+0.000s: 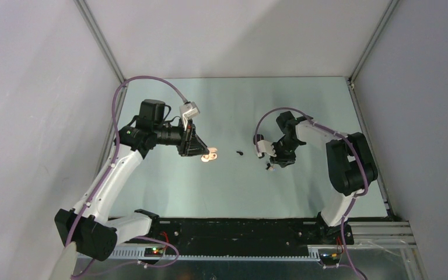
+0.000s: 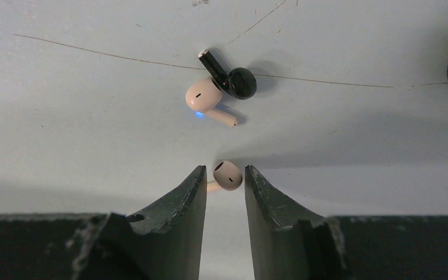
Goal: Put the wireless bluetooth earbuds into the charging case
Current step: Pick up the earbud from the center of the board.
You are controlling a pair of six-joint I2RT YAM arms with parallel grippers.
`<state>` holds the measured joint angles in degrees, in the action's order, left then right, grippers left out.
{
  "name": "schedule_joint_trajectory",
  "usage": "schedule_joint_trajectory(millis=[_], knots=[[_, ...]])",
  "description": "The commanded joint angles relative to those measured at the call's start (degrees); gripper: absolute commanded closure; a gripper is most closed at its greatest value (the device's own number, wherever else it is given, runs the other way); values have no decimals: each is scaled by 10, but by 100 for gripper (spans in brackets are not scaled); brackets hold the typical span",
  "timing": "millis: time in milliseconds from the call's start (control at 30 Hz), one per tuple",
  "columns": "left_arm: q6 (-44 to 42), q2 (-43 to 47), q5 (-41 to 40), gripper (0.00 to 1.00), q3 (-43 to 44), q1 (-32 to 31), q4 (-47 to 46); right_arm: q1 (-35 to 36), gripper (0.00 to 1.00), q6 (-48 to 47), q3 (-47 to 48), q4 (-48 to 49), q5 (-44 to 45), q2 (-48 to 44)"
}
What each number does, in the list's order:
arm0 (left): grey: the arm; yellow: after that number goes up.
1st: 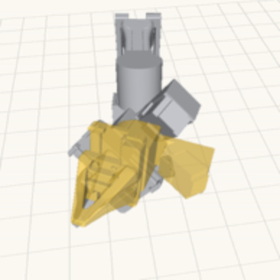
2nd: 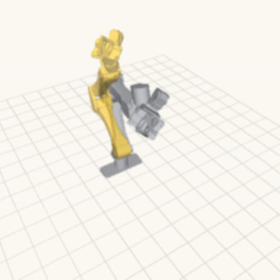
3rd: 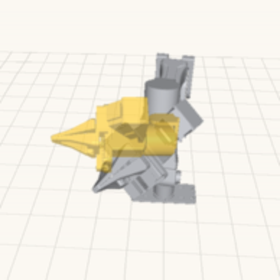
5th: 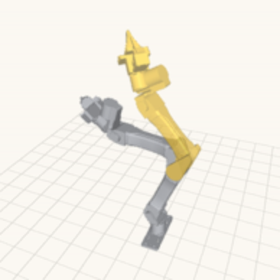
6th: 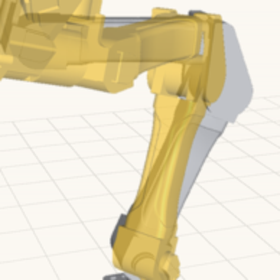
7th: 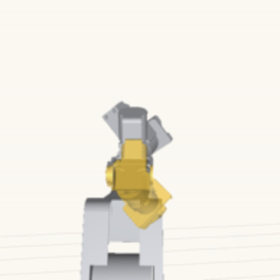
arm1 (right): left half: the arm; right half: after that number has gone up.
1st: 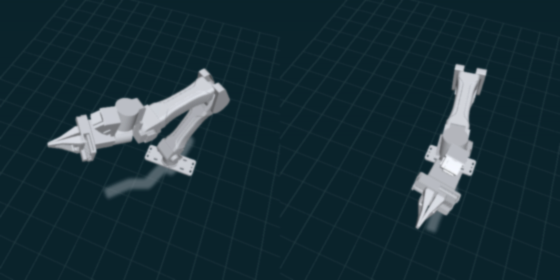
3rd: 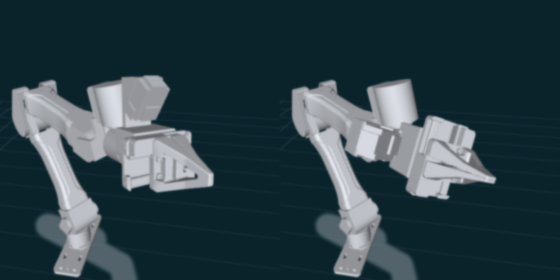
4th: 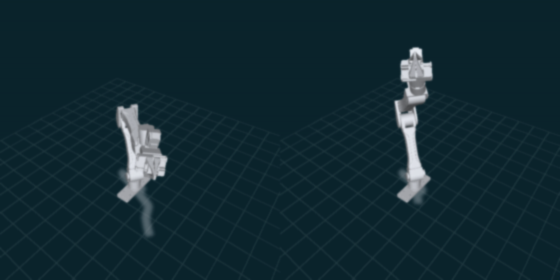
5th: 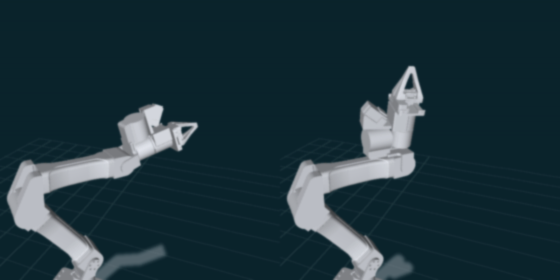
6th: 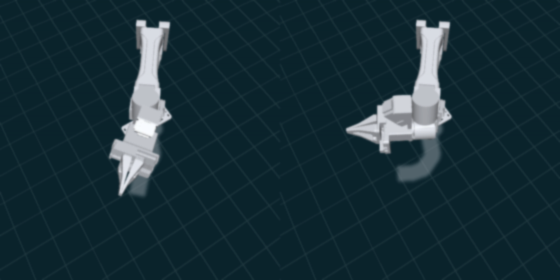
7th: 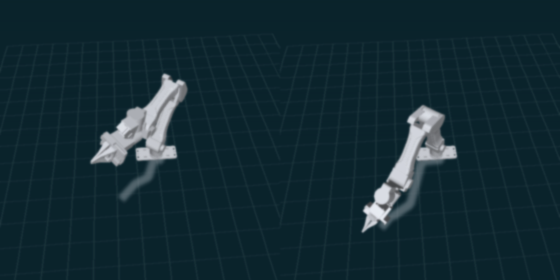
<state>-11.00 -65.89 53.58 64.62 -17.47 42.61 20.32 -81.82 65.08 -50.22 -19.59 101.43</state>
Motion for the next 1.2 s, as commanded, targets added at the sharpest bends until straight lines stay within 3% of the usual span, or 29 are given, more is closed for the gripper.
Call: schedule_joint_trajectory(millis=[0,467,700,833,1033,1167], knots=[[-10,6,2,100,9,4,-6,1,66,-16,16,3,12,9],[-11,-7,7,100,14,5,-7,1,73,-2,16,10,15,21],[-11,-15,15,100,16,4,-6,1,88,22,17,13,10,12],[-16,-23,21,100,19,5,-7,4,100,48,16,15,16,-41],[-18,-50,10,100,42,-1,-11,30,100,142,16,40,16,-171],[40,-75,-19,100,62,-14,-63,67,100,228,16,118,39,-268]])
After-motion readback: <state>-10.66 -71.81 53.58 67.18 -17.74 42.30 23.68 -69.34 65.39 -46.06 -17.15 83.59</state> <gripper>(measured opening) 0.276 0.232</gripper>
